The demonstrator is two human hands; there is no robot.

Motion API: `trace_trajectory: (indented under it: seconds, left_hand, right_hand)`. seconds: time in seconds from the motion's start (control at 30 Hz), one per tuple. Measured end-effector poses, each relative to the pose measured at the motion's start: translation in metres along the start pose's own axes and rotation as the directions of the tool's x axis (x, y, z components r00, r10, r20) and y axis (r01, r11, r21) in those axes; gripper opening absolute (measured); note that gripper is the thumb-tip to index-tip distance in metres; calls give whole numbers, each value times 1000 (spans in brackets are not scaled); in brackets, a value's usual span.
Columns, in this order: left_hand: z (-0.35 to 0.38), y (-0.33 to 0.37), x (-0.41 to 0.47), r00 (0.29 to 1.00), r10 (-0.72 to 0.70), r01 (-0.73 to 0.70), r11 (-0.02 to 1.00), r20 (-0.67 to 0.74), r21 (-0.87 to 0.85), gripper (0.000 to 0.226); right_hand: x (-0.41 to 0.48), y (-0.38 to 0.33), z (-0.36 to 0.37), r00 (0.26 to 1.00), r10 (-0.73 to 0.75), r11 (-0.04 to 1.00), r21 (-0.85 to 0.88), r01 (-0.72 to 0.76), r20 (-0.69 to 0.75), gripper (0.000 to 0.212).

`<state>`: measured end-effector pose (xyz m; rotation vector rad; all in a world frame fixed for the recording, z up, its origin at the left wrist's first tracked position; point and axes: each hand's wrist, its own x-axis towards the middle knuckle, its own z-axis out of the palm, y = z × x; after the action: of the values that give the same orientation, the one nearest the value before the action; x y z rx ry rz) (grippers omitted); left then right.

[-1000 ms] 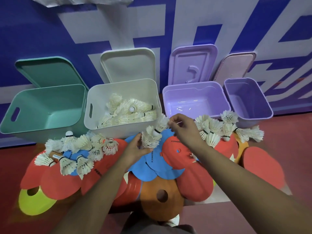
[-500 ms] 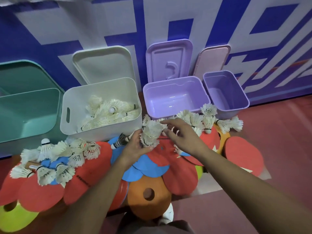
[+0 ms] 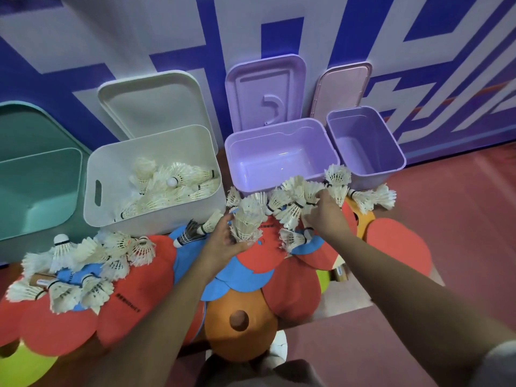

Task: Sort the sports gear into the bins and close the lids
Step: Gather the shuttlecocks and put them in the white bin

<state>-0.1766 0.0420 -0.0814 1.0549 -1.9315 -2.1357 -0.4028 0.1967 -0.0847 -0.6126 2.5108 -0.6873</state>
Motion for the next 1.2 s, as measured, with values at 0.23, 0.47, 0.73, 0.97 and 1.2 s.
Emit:
trace_trajectory:
  seconds: [0.23,0.47,0.73,0.97,1.2]
  left_hand:
    - [3,0,-2,1000,2,-2,1000,-7,10,70]
    - [4,17,-4,999,33,-32,999,-34,28,68]
    - [-25,53,-7,986,145,-138,987,-87,88,71]
    - [-97,90,-30,952,228,-167,946,-204,278,68]
    - [-182,103,-32,925,283,-50,753,-255,656,66]
  right_hand:
    - [-11,-4,-17,994,-114,993,20,114,4,16]
    - [-25,-61,-83,963,-253,899,343,271,-97,17]
    - [-48,-138,-63,875,-484,800,403,444,-4,12]
    - [-50,-192,-17,840,-542,789,355,502,15,14]
    - [-43,-248,47,865,-483,838,356,414,132,56]
